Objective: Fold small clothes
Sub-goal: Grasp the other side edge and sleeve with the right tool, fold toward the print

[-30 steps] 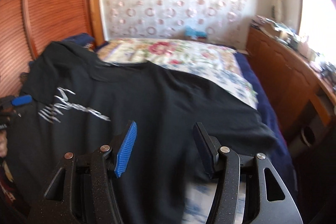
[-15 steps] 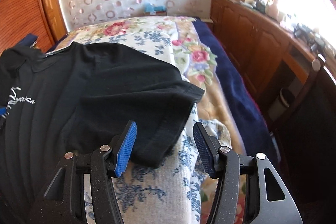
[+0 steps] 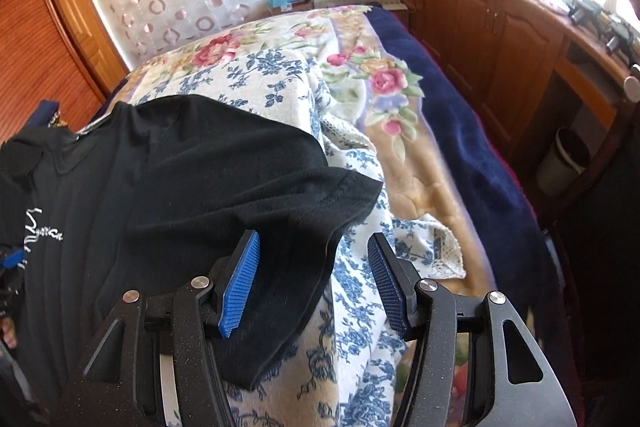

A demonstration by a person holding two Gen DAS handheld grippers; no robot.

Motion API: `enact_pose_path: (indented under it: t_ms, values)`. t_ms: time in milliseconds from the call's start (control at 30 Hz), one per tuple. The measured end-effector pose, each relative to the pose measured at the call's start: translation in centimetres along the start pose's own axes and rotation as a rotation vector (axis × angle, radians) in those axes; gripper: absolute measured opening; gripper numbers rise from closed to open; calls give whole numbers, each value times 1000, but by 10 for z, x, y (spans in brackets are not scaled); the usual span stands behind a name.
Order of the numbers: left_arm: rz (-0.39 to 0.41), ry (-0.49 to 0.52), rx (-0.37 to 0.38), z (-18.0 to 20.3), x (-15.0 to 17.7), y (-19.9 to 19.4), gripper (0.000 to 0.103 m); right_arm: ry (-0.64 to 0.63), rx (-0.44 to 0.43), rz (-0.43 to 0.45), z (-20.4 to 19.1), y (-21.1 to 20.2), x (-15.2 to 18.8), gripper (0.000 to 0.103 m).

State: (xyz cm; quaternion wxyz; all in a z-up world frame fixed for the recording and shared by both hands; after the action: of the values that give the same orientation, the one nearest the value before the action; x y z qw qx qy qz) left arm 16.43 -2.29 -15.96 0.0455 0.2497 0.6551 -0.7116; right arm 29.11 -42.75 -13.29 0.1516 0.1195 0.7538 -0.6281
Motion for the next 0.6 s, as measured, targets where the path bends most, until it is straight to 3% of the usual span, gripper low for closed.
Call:
enact_pose_path:
  t_ms: [67, 133, 200, 300, 467, 600]
  values:
    - [0, -1, 2, 0, 0, 0, 78, -7, -2, 3, -3, 0, -2, 50]
    - [0, 0, 1, 0, 0, 1, 79, -18, -2, 11, -5, -1, -4, 38]
    - [0, -1, 2, 0, 0, 1, 79, -41, 19, 32, -10, -5, -7, 16]
    - [0, -1, 2, 0, 0, 1, 79, -95, 37, 65, -25, -11, -7, 4]
    - [-1, 0, 4, 1, 0, 1, 79, -209, 11, 102, -67, -29, -7, 2]
    - [-1, 0, 4, 1, 0, 1, 80, -315, -57, 164, -125, -53, -10, 2]
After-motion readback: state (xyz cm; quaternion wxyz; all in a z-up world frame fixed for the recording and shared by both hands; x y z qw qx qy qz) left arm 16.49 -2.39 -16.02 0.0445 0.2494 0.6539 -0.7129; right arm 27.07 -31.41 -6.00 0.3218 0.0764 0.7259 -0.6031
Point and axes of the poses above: each gripper's, at about its wrist camera, not at the fingertips, and y roughly the way its jaws point, z to its right, x to its underside, the point moved 5 cm from there along y, roughly the way its jaws point, and after that the axes turned 14 degrees about -z, right-handed, at the moved point
